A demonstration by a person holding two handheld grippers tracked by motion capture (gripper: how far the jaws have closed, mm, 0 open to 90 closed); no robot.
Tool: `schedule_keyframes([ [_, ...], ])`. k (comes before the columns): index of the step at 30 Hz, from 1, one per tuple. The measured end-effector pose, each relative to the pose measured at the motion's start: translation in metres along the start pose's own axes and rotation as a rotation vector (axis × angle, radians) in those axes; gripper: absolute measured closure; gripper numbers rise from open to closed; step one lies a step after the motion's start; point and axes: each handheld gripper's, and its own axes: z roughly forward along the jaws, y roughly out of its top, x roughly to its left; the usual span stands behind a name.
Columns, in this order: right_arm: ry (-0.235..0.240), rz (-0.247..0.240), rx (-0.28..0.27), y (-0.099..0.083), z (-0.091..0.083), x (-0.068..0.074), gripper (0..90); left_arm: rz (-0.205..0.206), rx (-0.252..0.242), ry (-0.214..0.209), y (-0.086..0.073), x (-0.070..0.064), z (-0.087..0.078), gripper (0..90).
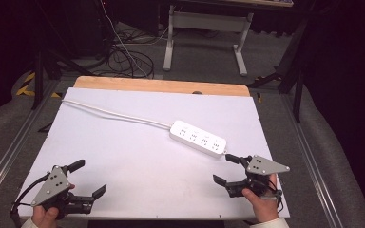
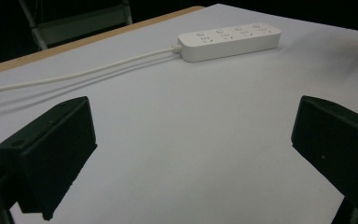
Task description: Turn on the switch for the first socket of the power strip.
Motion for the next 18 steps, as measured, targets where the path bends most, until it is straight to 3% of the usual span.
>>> schedule_keyframes([
  [4,-0.001,-0.01,-0.007,-0.012,-0.001,0.001,14.7,0.001,0.001,0.001,0.0,0.0,0.0,0.3],
  [8,-0.016,0.013,-0.01,-0.024,-0.001,0.001,14.5,0.004,0.005,0.005,0.0,0.0,0.0,0.3],
  [13,-0.042,0.031,0.02,-0.038,0.002,0.002,15.2,0.002,0.01,0.006,0.0,0.0,0.001,0.3],
  [18,-0.038,0.045,0.054,-0.045,0.008,0.006,14.3,0.001,0.022,-0.003,-0.001,0.002,0.003,0.3],
])
